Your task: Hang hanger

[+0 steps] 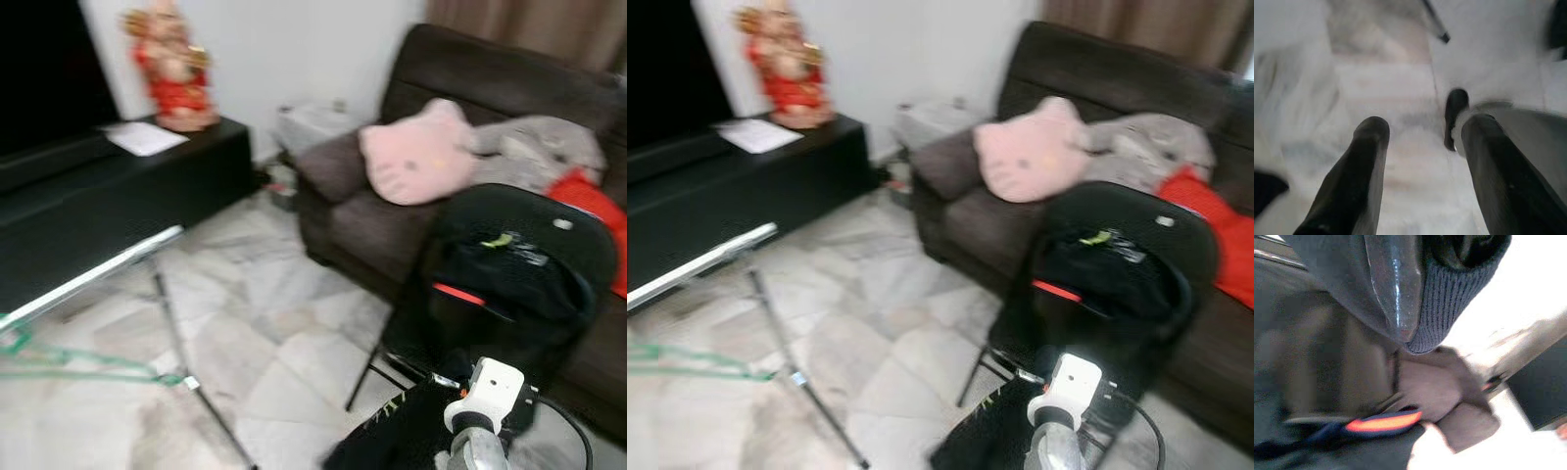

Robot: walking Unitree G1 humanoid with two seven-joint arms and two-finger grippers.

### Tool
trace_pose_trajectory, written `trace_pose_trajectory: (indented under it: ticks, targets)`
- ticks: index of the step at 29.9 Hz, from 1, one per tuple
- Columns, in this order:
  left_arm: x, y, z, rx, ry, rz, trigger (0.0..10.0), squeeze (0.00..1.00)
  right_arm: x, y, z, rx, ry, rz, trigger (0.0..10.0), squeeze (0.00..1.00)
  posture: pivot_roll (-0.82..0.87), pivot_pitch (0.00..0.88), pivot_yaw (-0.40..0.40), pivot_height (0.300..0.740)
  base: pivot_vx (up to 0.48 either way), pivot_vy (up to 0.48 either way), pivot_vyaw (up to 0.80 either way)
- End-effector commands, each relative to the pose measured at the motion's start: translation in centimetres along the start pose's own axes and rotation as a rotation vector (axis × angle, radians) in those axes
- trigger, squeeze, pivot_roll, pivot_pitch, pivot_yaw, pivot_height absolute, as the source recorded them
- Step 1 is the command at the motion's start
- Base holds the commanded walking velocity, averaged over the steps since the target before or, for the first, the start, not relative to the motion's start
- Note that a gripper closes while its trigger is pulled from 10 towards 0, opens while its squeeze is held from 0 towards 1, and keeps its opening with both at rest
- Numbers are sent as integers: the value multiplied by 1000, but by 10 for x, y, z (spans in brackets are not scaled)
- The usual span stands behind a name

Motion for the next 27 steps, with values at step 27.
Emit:
trace_pose_trajectory:
  ticks: [27]
  targets:
    - [0, 0, -2, -17, -33, 11, 10000, 0, -5, 12, 0, -24, -14, 47, 10000, 0, 36, 12, -49, 740, 0, 0, 800]
Point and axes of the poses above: a point about 5 cm out from each wrist's last joint towards the gripper, its own y axis pointing out of the wrist towards the gripper, its own z axis along the axis of the wrist's last joint, x = y × z, the point moved 5 cm from there along y, pointing out of the wrist towards the gripper, and after that the axes turned 11 degrees about y, right-handed, at the moved point
